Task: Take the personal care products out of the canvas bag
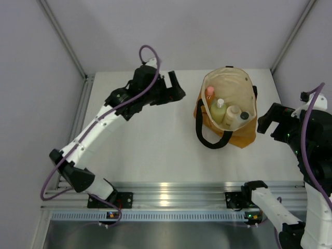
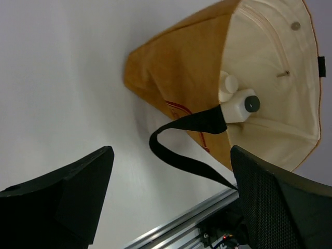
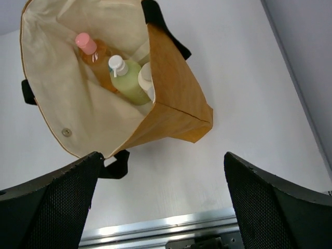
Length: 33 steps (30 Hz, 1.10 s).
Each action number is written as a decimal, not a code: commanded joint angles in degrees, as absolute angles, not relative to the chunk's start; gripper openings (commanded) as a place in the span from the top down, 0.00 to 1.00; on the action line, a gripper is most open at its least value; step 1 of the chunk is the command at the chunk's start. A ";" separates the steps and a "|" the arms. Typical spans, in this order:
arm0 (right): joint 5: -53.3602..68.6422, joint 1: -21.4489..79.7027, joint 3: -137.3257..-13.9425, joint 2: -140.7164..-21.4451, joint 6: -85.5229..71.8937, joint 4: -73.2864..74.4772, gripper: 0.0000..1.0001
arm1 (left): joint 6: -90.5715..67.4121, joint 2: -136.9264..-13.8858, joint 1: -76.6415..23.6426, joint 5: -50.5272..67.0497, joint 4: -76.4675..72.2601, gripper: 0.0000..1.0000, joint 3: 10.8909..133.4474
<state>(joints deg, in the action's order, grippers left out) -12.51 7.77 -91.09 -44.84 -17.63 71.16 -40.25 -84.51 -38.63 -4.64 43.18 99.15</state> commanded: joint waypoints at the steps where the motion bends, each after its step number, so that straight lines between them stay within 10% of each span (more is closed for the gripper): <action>1: -7.21 8.26 -89.47 -43.60 -19.07 69.52 0.01 | -41.84 -87.00 -42.97 -0.26 30.43 0.02 102.30; 10: -4.13 8.35 -88.68 -41.05 -18.90 69.79 0.01 | -37.71 -101.68 -48.34 -3.16 28.56 0.11 109.16; 17: -1.41 8.26 -89.47 -40.78 -19.34 69.79 0.00 | -35.51 -105.82 -48.43 -6.86 28.65 0.38 110.04; 26: 8.43 8.35 -92.11 -46.49 -17.76 63.82 0.07 | -37.35 -106.35 -49.30 -6.24 28.65 1.00 107.67; 33: 14.76 8.61 -91.50 -57.20 -17.14 54.07 0.25 | -40.78 -101.87 -50.10 -12.03 28.74 1.00 101.08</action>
<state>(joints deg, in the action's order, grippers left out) 10.68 7.77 -90.87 -53.39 -17.65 62.70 -38.89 -106.00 -49.76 -8.47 30.46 103.33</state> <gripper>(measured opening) 0.756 0.042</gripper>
